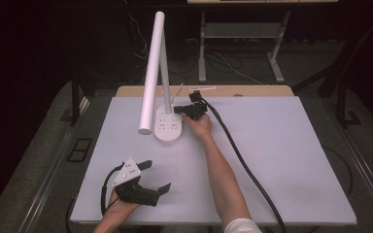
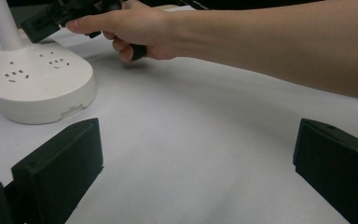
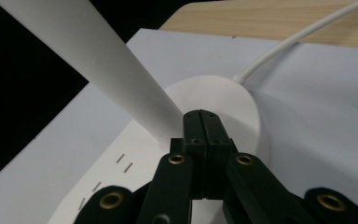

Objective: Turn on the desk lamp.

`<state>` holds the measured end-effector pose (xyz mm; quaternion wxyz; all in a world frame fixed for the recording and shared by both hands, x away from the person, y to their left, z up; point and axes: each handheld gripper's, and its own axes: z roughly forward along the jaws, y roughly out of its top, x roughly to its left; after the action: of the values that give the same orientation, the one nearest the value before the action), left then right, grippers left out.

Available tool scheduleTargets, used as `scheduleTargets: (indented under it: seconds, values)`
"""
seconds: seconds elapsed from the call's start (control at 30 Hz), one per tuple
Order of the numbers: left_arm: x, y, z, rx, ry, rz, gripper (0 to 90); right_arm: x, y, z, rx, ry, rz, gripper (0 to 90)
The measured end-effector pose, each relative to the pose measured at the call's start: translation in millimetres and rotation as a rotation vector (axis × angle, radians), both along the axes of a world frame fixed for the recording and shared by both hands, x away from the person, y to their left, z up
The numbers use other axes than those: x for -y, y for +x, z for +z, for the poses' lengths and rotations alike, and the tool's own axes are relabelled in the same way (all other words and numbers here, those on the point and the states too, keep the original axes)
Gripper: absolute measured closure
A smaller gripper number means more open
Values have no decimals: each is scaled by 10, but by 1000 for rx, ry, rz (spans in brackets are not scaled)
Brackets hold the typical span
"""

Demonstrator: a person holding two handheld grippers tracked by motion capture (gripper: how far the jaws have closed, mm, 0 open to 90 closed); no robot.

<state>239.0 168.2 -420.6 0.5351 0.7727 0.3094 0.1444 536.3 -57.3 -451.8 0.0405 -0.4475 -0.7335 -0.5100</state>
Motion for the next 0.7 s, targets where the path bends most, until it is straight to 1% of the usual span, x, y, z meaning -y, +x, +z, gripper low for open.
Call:
scheduleTargets:
  seconds: [0.07, 0.1, 0.23, 0.27, 0.33, 0.37, 0.43, 0.53, 0.57, 0.6, 0.63, 0.67, 0.7]
  values:
    - [-1, 1, -2, 0, -1, 0, 4, -15, -10, 8, 16, -18, -1, 896]
    - [-1, 3, -3, -1, 0, 0, 4, -22, -16, 14, 17, -23, -2, 896]
    - [4, 2, -4, 0, 1, 0, 4, -20, -19, 20, 12, -22, -8, 895]
    - [4, 2, -4, 0, 1, 0, 4, -16, -18, 29, 13, -30, -6, 895]
    - [5, 4, -5, -1, 0, -2, 4, -8, -18, 39, 18, -27, -5, 894]
    - [6, 5, -5, -2, -1, -1, 4, 14, -25, 68, 6, -37, -3, 894]
    - [6, 5, -5, -3, -1, -1, 4, 38, -31, 103, 11, -24, -3, 894]
    - [6, 3, -4, -2, 0, -2, 5, 64, -53, 193, 27, -25, 6, 894]
    - [7, 3, -4, -2, 1, -2, 5, 64, -53, 193, 27, -25, 6, 894]
    - [9, 3, -5, -3, -2, -4, 4, 86, -70, 254, 41, -37, 20, 894]
    - [9, 3, -5, -3, -2, -4, 5, 86, -70, 254, 41, -37, 20, 894]
    - [11, 7, -7, -2, -2, -7, 4, 114, -90, 314, 46, -45, 30, 894]
    - [13, 9, -9, -2, -2, -9, 4, 114, -90, 314, 46, -45, 30, 894]
